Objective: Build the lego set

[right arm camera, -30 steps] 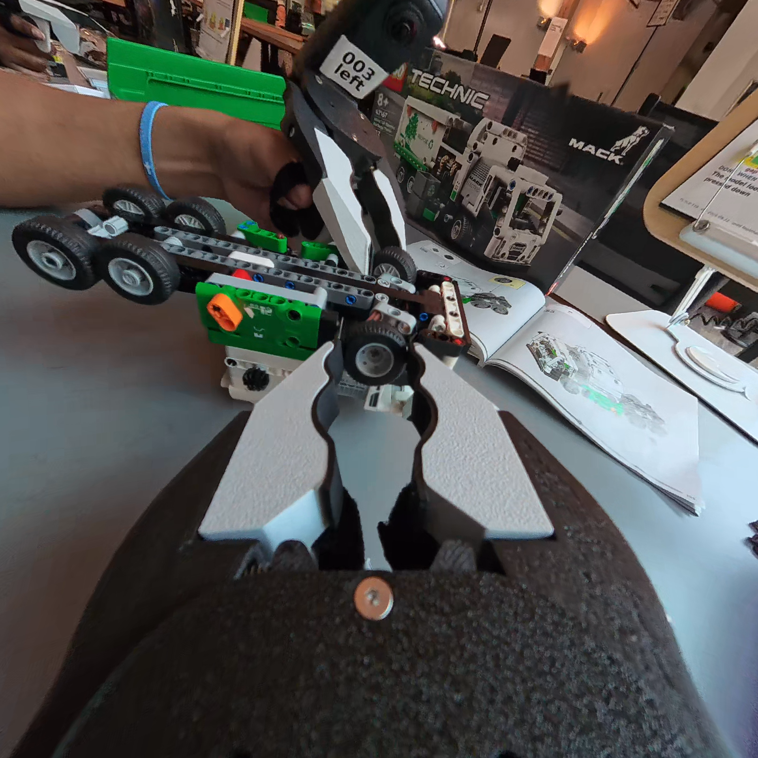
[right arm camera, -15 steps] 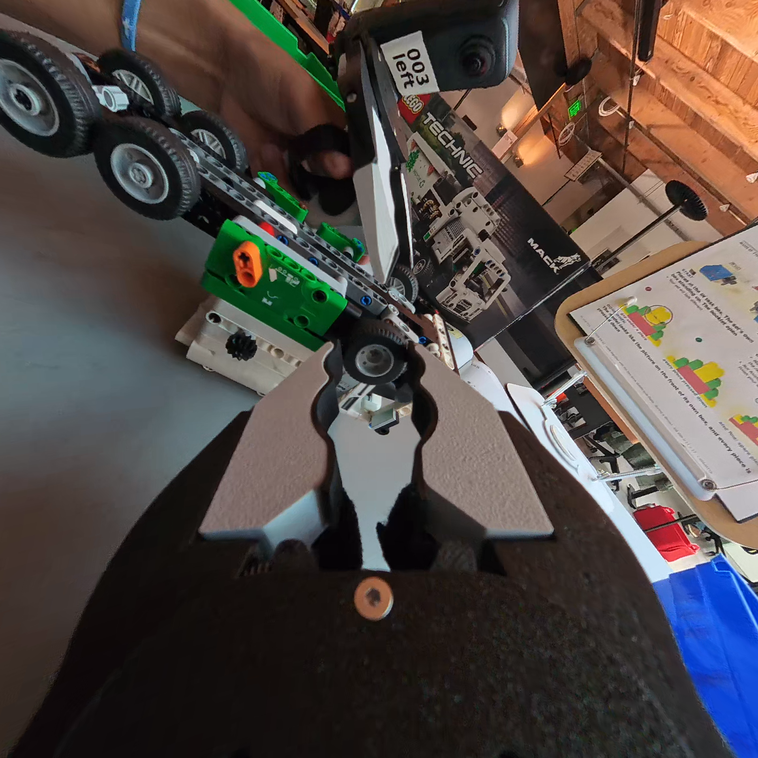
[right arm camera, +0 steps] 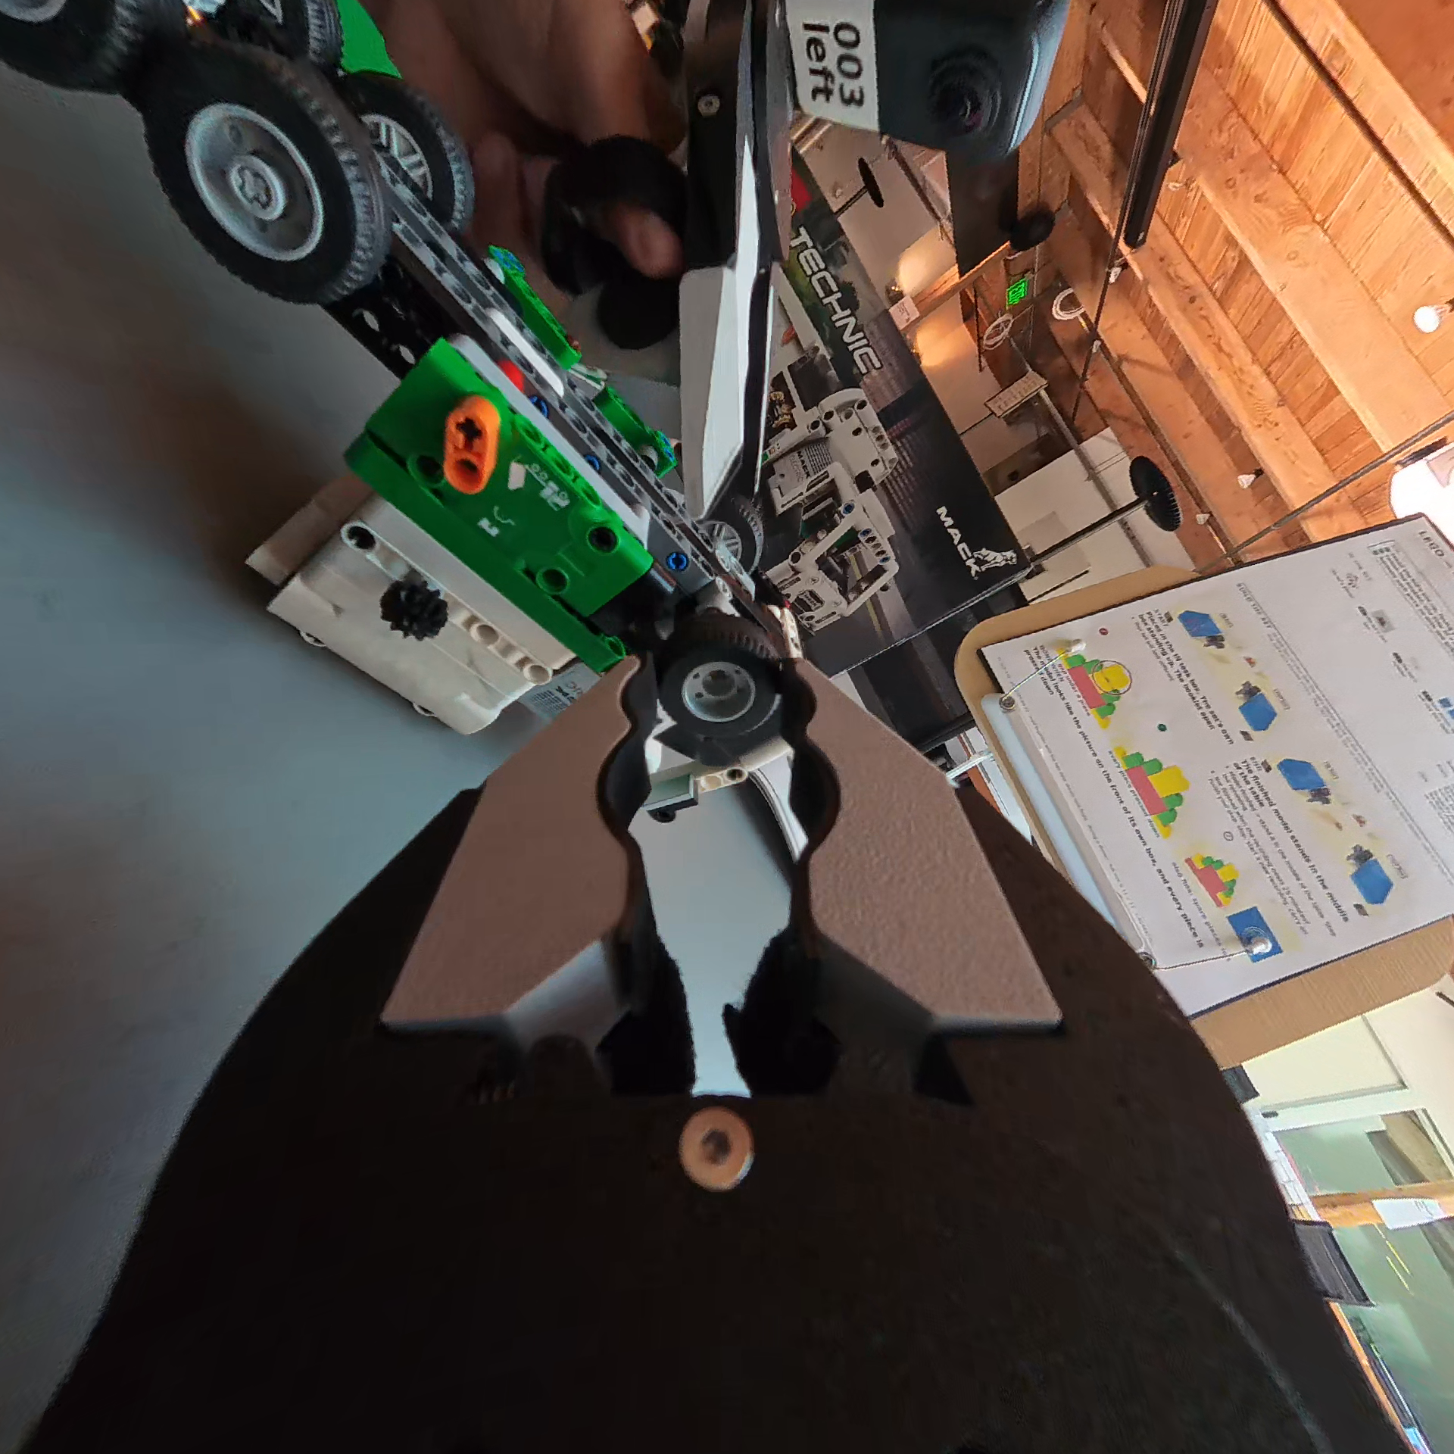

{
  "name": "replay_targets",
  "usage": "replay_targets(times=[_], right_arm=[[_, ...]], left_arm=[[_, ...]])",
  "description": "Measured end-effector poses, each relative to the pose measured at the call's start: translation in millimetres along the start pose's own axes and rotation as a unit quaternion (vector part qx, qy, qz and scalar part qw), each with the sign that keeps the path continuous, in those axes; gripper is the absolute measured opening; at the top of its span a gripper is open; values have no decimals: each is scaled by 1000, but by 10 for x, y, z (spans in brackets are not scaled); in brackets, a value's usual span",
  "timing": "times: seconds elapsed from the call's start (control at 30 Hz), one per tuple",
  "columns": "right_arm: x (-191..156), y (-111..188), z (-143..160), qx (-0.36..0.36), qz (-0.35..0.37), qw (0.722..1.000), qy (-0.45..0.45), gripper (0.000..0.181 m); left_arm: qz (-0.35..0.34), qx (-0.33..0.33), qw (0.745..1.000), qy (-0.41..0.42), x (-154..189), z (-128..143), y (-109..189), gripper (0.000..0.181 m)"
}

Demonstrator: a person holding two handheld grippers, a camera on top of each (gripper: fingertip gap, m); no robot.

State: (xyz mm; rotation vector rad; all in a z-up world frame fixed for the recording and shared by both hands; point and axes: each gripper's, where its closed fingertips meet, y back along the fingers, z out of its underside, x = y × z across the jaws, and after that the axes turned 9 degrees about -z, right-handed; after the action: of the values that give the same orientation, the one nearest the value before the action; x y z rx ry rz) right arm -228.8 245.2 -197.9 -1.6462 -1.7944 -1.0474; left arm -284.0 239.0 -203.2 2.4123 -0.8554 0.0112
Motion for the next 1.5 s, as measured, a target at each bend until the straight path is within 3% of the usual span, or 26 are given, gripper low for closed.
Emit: replay_targets(times=[1.07,1.23,1.5], right_arm=[[-19,19,-69,73,-39,994,-68,30],[-28,17,-87,95,-64,989,-94,29],[-44,-6,-95,110,-62,990,-58,30]], left_arm=[[-30,-2,999,-14,13,-14,-39,21],[-8,4,1000,-2,15,-14,-40,20],[38,28,998,34,-10,-38,-67,20]])
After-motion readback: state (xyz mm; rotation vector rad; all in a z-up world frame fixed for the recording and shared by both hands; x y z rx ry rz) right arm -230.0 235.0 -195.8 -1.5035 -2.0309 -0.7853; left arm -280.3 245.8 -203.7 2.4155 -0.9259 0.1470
